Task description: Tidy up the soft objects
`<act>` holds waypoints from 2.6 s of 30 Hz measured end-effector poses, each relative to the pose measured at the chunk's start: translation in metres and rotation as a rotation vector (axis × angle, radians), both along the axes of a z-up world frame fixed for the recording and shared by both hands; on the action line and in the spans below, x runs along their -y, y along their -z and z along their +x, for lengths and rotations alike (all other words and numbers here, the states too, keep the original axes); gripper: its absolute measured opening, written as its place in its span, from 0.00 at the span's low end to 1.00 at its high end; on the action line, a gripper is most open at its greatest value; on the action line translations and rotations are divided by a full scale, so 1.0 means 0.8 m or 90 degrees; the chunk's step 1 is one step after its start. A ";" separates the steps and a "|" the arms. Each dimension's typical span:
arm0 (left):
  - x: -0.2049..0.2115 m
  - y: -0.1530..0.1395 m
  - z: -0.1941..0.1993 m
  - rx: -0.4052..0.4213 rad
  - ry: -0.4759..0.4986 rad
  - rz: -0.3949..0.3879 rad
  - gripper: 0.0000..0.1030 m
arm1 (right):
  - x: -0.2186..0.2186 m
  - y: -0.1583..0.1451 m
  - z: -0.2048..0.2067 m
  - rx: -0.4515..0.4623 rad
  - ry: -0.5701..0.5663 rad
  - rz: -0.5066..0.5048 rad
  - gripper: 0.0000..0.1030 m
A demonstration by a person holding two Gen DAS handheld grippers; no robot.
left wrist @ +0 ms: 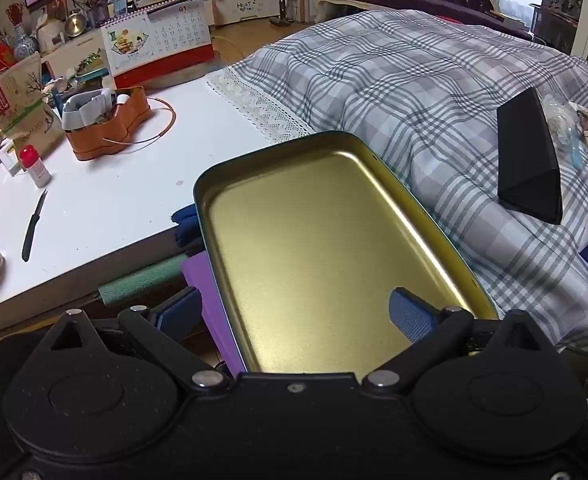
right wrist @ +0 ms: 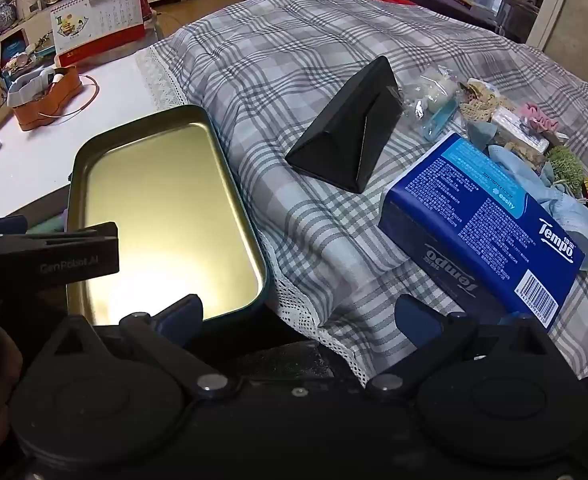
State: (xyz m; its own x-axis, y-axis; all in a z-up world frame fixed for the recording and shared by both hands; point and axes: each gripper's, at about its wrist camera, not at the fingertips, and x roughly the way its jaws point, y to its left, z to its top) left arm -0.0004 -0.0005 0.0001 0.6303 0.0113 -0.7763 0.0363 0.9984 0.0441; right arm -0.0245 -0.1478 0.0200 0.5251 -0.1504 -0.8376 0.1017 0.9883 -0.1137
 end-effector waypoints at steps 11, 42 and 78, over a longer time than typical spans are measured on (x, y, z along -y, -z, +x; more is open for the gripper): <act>-0.001 0.003 0.004 -0.012 0.006 -0.017 0.94 | -0.001 0.000 0.001 -0.004 0.005 0.000 0.99; 0.000 0.004 0.004 -0.013 0.006 -0.027 0.94 | -0.002 0.005 0.003 -0.013 0.009 -0.004 0.99; 0.000 0.002 0.004 -0.013 0.006 -0.031 0.94 | -0.009 0.011 0.004 -0.021 0.003 -0.009 0.99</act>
